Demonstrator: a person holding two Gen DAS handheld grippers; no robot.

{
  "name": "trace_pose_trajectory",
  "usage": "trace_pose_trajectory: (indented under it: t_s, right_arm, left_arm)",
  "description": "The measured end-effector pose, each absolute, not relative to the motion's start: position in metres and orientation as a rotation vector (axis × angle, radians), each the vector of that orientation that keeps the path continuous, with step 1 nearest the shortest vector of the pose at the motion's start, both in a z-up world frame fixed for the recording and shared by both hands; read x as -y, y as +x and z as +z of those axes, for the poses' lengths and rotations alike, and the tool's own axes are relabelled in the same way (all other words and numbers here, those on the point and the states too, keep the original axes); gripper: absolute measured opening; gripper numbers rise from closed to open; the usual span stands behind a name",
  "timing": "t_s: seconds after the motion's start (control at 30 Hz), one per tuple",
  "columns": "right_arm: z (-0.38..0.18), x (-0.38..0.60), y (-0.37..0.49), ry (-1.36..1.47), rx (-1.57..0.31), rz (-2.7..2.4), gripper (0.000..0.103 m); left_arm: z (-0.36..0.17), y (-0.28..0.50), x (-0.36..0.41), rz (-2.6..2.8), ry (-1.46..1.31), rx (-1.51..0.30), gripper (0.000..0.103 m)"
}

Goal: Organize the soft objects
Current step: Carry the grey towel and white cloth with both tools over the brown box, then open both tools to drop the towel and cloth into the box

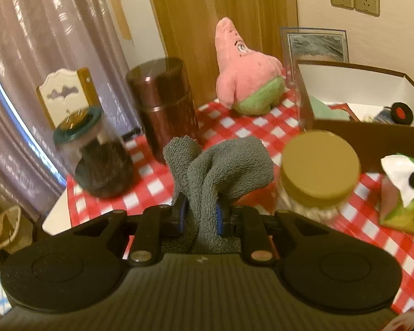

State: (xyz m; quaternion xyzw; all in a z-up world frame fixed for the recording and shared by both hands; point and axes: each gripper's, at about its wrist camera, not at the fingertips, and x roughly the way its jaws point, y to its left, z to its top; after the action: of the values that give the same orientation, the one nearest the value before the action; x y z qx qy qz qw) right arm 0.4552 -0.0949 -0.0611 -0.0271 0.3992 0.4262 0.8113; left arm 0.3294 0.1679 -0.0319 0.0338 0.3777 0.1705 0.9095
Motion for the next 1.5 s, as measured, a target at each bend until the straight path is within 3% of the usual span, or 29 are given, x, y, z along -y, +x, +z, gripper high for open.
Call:
trace_pose_trajectory:
  t_s: [0.5, 0.87, 1.3, 1.5]
  right_arm:
    - [-0.038, 0.08, 0.53, 0.017, -0.782, 0.779, 0.007]
    - [-0.04, 0.084, 0.586, 0.029, -0.787, 0.641, 0.007]
    - [-0.051, 0.111, 0.61, 0.046, -0.83, 0.52, 0.007]
    - [-0.052, 0.117, 0.611, 0.052, -0.838, 0.495, 0.007]
  left_arm:
    - [0.006, 0.441, -0.181, 0.259, 0.16, -0.663, 0.018]
    - [0.047, 0.519, -0.125, 0.075, 0.178, -0.537, 0.018]
    - [0.037, 0.573, -0.062, -0.171, 0.104, -0.534, 0.019]
    - [0.018, 0.591, -0.054, -0.217, 0.111, -0.594, 0.044]
